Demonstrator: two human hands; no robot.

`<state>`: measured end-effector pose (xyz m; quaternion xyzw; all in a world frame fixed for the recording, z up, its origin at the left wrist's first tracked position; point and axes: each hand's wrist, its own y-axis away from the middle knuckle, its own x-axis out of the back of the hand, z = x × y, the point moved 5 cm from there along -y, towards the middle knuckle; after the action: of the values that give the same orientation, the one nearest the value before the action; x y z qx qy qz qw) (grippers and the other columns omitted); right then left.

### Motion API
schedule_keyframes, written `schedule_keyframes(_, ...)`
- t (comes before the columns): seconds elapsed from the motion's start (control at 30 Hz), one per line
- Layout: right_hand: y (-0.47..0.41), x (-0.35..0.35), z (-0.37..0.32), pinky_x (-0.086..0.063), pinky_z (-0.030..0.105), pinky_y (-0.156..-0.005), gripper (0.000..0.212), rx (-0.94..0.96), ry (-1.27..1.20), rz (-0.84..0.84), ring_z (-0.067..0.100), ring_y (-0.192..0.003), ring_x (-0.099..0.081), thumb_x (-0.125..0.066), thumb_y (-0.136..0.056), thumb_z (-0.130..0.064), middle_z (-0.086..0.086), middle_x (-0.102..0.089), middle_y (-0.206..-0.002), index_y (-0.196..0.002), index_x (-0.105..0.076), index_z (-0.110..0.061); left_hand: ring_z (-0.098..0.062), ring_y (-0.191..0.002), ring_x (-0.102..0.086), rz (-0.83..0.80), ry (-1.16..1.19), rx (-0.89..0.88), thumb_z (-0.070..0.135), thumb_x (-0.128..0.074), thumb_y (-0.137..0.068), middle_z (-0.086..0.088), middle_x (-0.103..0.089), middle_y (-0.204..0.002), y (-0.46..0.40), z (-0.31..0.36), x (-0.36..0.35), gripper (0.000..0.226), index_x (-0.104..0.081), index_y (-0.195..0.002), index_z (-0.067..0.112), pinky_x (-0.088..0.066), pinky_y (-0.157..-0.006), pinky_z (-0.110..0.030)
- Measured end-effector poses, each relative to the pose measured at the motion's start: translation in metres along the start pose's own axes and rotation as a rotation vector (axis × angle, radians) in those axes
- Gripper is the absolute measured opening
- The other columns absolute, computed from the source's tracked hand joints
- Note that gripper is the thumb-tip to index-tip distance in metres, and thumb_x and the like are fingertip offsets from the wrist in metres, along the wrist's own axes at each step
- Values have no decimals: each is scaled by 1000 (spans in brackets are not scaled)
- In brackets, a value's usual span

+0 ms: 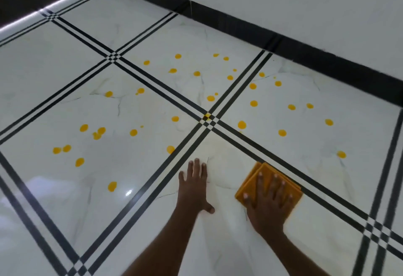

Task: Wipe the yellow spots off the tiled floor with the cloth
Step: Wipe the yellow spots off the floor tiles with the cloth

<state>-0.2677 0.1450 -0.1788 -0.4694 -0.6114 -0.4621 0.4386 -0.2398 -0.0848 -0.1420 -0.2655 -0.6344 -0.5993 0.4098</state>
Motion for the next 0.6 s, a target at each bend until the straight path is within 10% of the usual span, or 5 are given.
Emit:
schedule_keyframes(0.23, -173, -10, -120, -12, 66, -123, 80, 492, 57, 41, 42, -156, -22, -28, -95, -72, 14, -22, -171, -163, -23, -31, -36, -151, 27, 33, -38, 9, 65, -77, -70, -16, 34, -161, -8, -4, -17, 143, 24, -156, 11, -4, -123, -58)
schedule_keyframes(0.5, -98, 6, -9, -11, 66, -124, 79, 51, 0, 137, 45, -155, -19, -33, -98, -64, 19, -20, -170, -165, -18, -24, -36, -154, 14, 22, -2, 14, 66, -81, -66, -17, 19, -166, -10, 1, -2, 148, 23, -156, 11, -8, -124, -55)
schedule_keyframes(0.6, -62, -8, -40, 1, 65, -125, 82, 239, 12, 75, 45, -158, -9, -31, -97, -67, 17, -11, -172, -165, -13, -25, -37, -154, 2, 136, -21, -11, 71, -80, -61, -18, 3, -167, -32, -4, 24, 149, 18, -158, 15, -10, -124, -54)
